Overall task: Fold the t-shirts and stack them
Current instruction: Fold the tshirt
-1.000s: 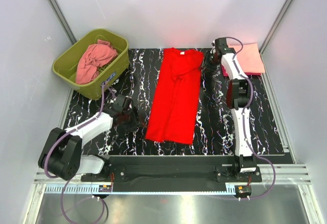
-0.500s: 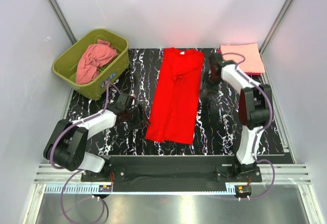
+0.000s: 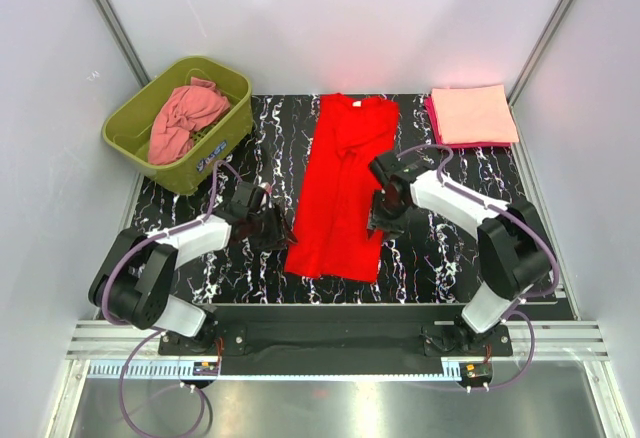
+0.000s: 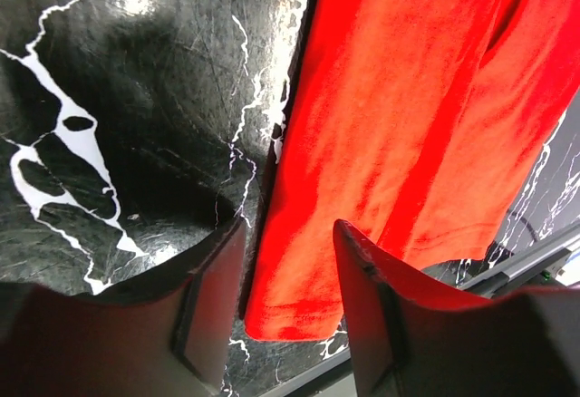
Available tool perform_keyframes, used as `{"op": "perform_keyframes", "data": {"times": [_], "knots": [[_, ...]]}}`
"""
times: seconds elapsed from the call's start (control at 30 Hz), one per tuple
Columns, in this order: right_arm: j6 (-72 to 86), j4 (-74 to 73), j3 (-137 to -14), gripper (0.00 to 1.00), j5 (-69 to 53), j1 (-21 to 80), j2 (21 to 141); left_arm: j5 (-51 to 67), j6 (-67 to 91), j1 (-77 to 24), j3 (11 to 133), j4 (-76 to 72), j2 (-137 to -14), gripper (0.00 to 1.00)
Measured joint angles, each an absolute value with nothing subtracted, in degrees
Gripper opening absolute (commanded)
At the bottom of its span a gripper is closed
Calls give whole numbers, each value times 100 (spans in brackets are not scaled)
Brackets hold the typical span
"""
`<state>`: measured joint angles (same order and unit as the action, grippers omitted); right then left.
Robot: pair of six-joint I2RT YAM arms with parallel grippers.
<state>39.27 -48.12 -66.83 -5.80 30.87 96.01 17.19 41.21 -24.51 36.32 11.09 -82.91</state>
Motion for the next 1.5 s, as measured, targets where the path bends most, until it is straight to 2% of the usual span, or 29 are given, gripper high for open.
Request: {"op": "perform_keyframes", "data": {"times": [0.33,0.37,0.43,0.47,0.63,0.8,0.93,0.97,1.27,1.33,1.43,1.5], "knots": [[4560,-4836,-6353,37,-364,3972,9566,1741,4158,-2565,3588,937,-8394,32],[4598,-4836,-6320,36,-342,3999,9577,1741,4163,-2578,3588,932,-8416,25],[4657,-4856,-6272,35,-270,4034,9614,1739,4185,-2596,3588,932,-8453,19],[4683,-4875,-6252,34,-213,4053,9640,1739,4185,-2604,3588,932,-8471,13],[4740,-4864,-5983,29,-58,4123,9751,1767,4237,-2626,3583,880,-8512,0],[4786,-4746,-5699,23,-71,4128,9784,1785,4324,-2694,3522,733,-8512,0],[4797,-4624,-5640,8,-115,4130,9736,1785,4436,-2779,3463,607,-8510,0],[4794,-4609,-5623,0,-113,4132,9717,1787,4464,-2790,3448,578,-8508,0],[4812,-4560,-5435,0,10,4134,9529,1730,4668,-2862,3343,458,-8444,0],[4825,-4545,-5376,6,47,4134,9470,1719,4713,-2891,3319,445,-8416,0],[4862,-4578,-5308,21,141,4136,9384,1693,4805,-2978,3264,451,-8353,0],[4888,-4674,-5301,25,257,4139,9343,1686,4853,-3022,3216,456,-8294,0]]}}
